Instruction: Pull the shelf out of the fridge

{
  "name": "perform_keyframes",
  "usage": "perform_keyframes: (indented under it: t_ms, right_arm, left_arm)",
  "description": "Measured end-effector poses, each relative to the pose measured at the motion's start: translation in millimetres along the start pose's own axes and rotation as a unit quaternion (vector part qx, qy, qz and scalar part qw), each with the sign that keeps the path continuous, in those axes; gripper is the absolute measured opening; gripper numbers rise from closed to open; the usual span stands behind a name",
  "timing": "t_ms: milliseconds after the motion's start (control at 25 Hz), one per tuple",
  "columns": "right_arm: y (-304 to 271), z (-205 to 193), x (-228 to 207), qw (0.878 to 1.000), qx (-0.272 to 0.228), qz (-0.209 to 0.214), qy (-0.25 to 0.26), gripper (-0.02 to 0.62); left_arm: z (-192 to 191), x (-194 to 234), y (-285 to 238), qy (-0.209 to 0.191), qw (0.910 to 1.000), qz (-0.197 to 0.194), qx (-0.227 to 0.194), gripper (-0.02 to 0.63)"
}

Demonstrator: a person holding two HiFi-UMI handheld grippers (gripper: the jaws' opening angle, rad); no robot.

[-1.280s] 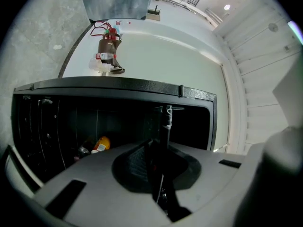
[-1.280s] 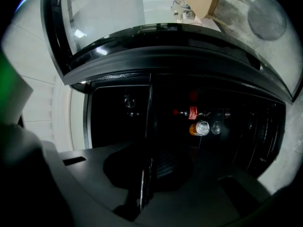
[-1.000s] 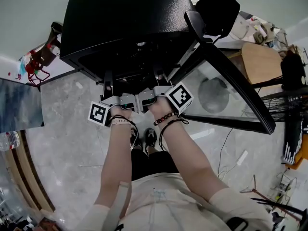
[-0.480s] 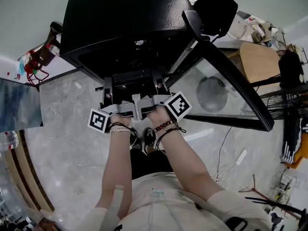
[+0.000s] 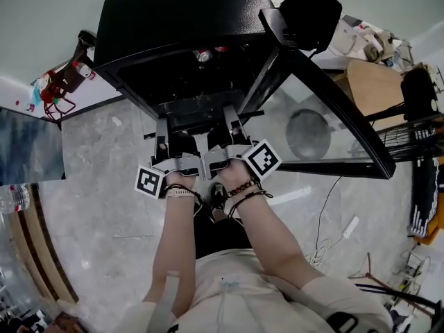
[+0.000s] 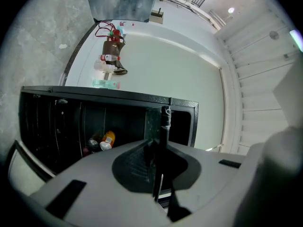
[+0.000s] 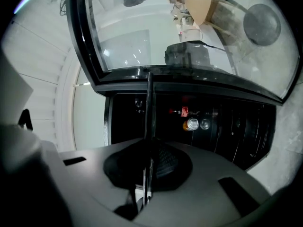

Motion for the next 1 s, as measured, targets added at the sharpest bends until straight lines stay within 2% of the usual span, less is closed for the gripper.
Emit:
perform_keyframes:
  t_ms: [360, 560, 760, 1000]
  right_arm:
    - [43.3, -13.6, -3.2, 1.0, -0.005, -0.011, -0.007, 0.028]
    - [66.2, -22.8, 2.1, 1.0, -0.005, -0.015, 0.006, 0.028]
    - [90.5, -26.3, 2.4, 1.0, -0.006, -0.023, 0.011, 0.028]
    - [105.3, -36.6, 11.1, 1.0, -0.012, -0.014, 0.014, 0.028]
  left_arm:
    - [1.8, -8.3, 36.9, 0.002, 0.9997, 0.008, 0.022, 0.025]
    - [4.0, -11.6, 65.2, 0.016, 0.9993, 0.026, 0.023, 0.025]
    - [1.0, -13.2, 84.6, 0.019, 0.9988, 0.026, 0.038, 0.025]
    - [6.7, -18.9, 102.1, 0.02, 0.9983, 0.036, 0.042, 0.025]
Point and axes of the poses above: the fingertips, and each gripper's own axes: y backward along the fingers, x to its left, z out of its top, the point moved 6 cm from there along y, backward along the fingers, and after that the axes turned 7 degrees about -y, right-handed, at the moved point
